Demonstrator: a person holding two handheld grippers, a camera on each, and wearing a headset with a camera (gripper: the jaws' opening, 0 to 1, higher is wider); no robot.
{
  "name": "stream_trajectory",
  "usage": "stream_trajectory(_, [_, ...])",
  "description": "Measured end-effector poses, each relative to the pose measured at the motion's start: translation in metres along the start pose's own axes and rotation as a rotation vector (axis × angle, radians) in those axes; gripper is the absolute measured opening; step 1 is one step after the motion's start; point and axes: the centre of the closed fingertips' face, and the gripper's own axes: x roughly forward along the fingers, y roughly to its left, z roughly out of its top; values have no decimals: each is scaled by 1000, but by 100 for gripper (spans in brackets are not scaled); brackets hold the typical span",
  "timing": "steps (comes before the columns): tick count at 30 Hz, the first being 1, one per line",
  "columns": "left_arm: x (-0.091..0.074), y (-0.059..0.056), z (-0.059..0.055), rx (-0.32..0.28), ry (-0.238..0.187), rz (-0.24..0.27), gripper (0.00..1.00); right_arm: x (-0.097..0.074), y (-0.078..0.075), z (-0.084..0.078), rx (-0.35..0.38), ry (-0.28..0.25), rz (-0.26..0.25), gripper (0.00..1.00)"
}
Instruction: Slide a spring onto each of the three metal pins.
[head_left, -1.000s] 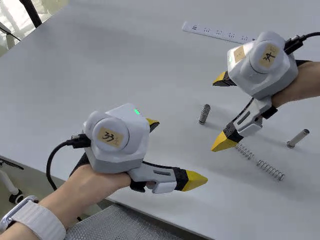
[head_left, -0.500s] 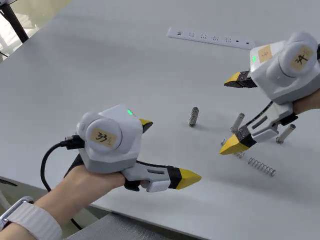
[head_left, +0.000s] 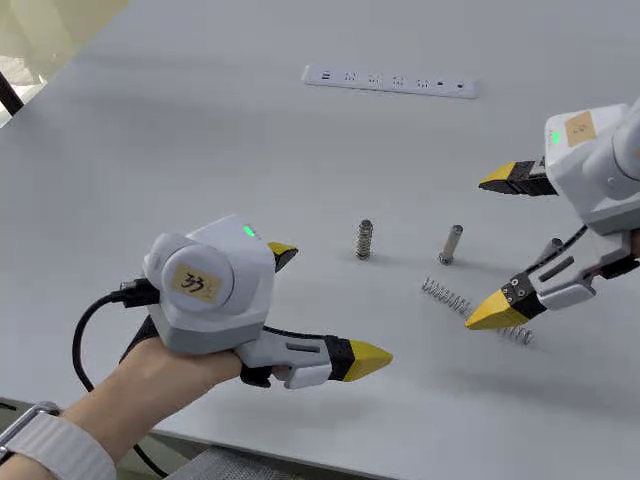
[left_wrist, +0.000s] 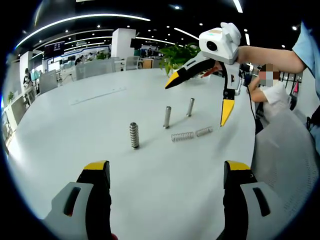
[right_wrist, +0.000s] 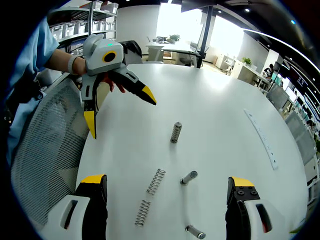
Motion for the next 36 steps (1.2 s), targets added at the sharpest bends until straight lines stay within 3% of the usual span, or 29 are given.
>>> stream_trajectory(2, [2, -1, 0, 7, 7, -7, 93, -6, 2, -3, 13, -3, -14, 99])
stream_trajectory(4, [3, -2, 0, 14, 11, -13, 93, -11, -6, -11, 22, -3, -24, 99])
stream_trajectory(16, [11, -11, 0, 48, 27, -58, 91, -37, 10, -39, 104, -1, -88, 99])
stream_trajectory(36, [26, -24, 11, 128, 54, -134, 90, -72, 31, -90, 275, -16, -187, 99])
